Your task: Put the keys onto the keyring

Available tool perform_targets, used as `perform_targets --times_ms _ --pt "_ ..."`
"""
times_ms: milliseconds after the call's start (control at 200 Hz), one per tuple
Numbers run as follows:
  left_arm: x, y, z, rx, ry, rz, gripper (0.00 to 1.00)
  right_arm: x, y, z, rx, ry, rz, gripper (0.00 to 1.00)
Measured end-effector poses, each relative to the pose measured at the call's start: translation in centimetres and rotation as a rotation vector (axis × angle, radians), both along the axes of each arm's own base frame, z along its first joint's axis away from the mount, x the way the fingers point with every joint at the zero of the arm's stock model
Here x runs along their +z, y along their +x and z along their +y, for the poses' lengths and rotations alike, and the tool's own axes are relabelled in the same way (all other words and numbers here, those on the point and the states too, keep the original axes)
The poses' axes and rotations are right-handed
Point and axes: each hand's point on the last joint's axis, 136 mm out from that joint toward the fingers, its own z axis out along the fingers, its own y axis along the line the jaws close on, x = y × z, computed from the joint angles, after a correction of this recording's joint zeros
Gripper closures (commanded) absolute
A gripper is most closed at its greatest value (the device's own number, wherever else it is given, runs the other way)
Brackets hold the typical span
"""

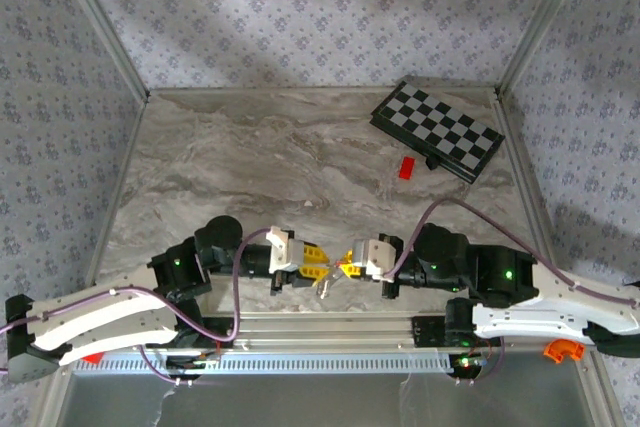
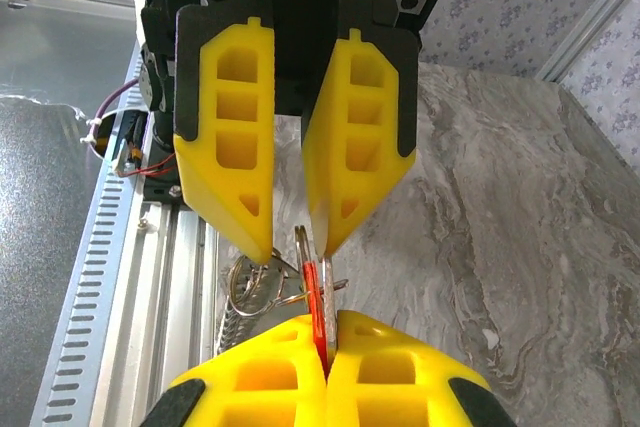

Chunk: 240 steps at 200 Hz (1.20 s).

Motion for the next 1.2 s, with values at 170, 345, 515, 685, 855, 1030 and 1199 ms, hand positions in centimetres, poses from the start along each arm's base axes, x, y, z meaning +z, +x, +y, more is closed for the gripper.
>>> perform_targets --times_ms 170,345,515,685,855,1030,1199 --pt "0.6 0.2 -0.5 -0.002 0.002 -0.012 0.86 -0.2 0.0 0.1 0.001 -0.007 0.001 1.00" --pt "0.7 0.2 -0.7 -0.008 0.005 -0.019 0.89 -0.1 0.1 0.0 -0.006 -0.007 -0.002 1.00" --pt "0.8 0.2 -0.7 -0.007 0.005 -0.020 0.85 0.0 0.1 -0.1 -0.009 -0.001 -0.004 1.00" --pt "0.7 0.3 -1.0 -0.007 0.011 -0.020 0.96 0.2 0.2 -0.3 -0.014 0.008 -0.009 1.00" --pt "0.7 0.4 -0.9 -0.007 0.010 -0.025 1.00 0.2 0.2 -0.3 -0.017 0.008 -0.010 1.00" --pt "1.0 0.6 -0.7 0.011 0.000 -0.033 1.00 0.5 0.3 -0.2 -0.020 0.016 -0.013 1.00" --pt "1.4 1.2 -0.5 0.051 -0.015 -0.046 1.00 0.7 0.7 -0.2 -0.040 0.025 -0.022 1.00"
